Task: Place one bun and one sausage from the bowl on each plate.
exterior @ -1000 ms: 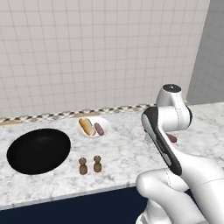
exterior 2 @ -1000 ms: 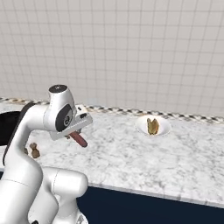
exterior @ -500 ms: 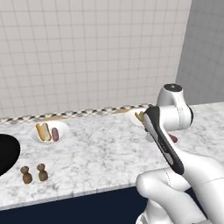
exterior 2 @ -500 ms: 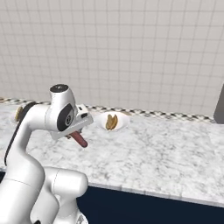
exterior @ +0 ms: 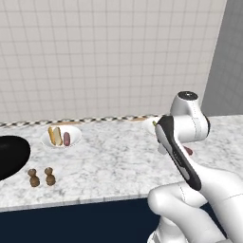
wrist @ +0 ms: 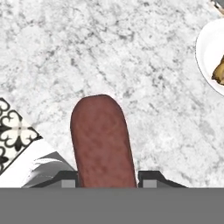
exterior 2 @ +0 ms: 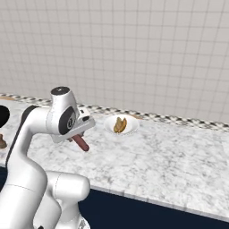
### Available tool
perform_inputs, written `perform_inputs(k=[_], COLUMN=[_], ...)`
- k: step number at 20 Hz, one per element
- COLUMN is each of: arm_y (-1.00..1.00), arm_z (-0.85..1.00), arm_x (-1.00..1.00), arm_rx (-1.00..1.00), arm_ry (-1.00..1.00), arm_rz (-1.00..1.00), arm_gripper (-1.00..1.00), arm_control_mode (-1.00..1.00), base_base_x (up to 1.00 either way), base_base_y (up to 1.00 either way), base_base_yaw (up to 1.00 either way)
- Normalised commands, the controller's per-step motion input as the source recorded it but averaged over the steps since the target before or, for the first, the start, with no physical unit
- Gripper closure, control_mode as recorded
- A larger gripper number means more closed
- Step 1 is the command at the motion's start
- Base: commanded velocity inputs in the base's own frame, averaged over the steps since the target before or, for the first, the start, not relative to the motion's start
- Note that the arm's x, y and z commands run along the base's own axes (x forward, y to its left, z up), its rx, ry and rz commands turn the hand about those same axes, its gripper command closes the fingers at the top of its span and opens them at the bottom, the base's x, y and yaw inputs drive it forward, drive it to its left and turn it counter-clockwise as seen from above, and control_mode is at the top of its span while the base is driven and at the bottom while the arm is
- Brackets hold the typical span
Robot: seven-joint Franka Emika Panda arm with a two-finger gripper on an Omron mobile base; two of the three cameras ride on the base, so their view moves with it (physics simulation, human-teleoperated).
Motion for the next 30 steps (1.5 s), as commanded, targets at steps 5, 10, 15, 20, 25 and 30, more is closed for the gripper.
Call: perform_inputs(k=[5,10,15,20,25,30], arm_y=[0.00,-0.17,-0.25,-0.58,-0.75,-0.61], arm_z=[0.00,0.00,0.18,0.10,0.00,0.00], arm_x=[0.00,0.07,0.45,0.48,0.67,0.82], arm_rx=[0.00,0.00,0.04,0.07,0.06,0.10], arm_ry=[0.00,0.00,0.00,0.03,-0.03,-0.06], arm_rz=[0.00,-0.09,-0.43,-0.41,-0.40,-0.42], arm_gripper=[1.00,1.00,1.00,1.00,1.00,1.00], arm_control_mode=[1.00,-1.00,-1.00,-1.00,-1.00,-1.00], base_base_x=[0.24,0.00,0.00,0.00,0.00,0.00], base_base_y=[-0.02,0.00,0.00,0.00,0.00,0.00], base_base_yaw=[-0.02,0.00,0.00,0.00,0.00,0.00])
